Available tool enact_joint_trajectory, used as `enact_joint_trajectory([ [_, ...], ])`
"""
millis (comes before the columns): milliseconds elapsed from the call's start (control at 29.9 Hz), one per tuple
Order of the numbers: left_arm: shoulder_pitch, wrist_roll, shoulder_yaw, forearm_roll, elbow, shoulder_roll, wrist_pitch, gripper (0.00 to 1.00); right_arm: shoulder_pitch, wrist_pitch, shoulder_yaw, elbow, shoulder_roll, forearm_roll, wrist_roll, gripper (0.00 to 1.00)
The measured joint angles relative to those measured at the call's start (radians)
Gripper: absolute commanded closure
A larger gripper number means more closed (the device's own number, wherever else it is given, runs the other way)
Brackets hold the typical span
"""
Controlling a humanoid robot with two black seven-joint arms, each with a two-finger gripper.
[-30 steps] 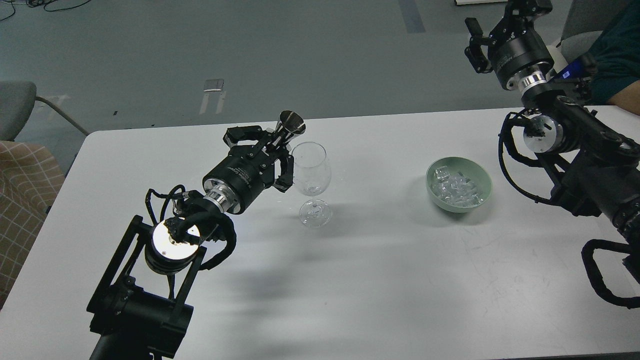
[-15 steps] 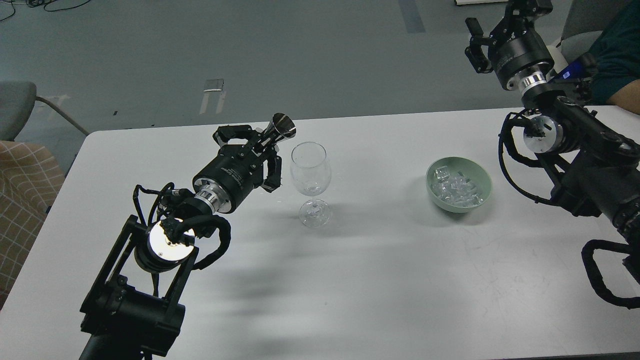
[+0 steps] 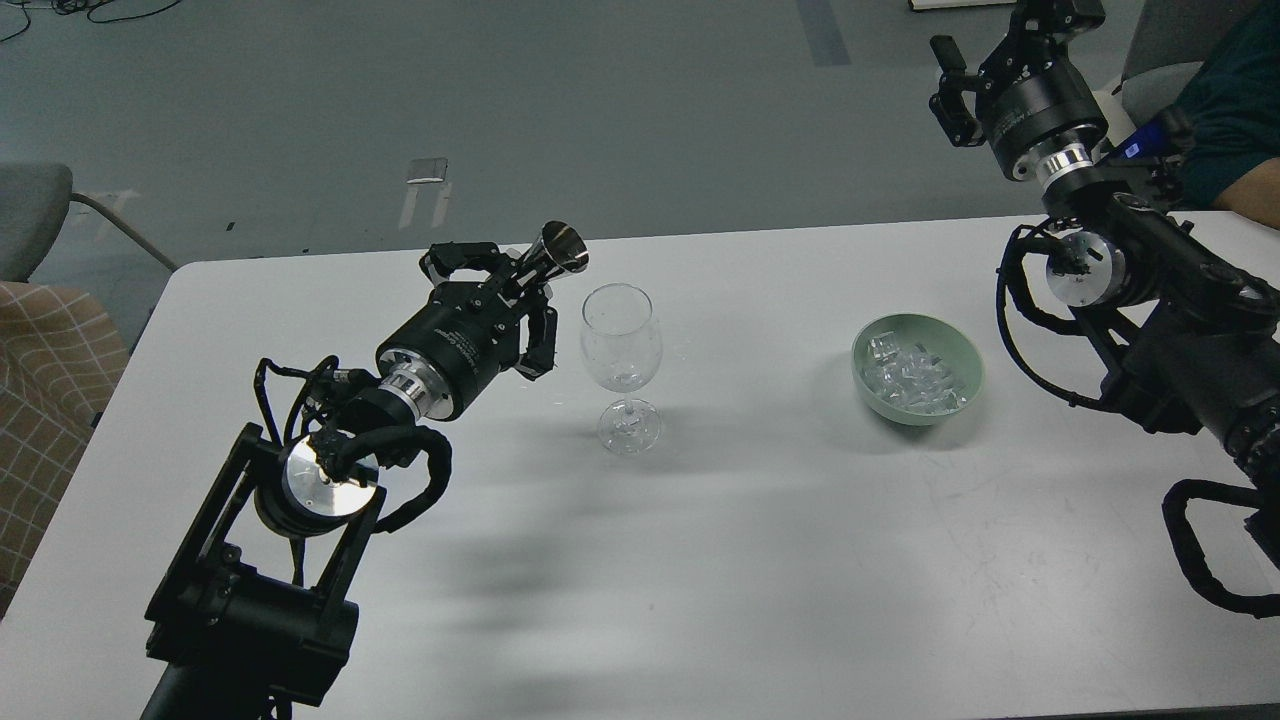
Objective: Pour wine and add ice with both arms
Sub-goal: 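Tilt the jigger with the left gripper to pour into the glass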
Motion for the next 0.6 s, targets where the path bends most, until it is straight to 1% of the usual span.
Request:
enact_joint_trajectory([
  [601, -0.004, 0.005, 0.018, 0.097, -0.04, 0.038, -0.006, 1.0, -0.002, 0.0, 0.001, 0.0, 0.0, 0.001, 0.0, 0.0],
])
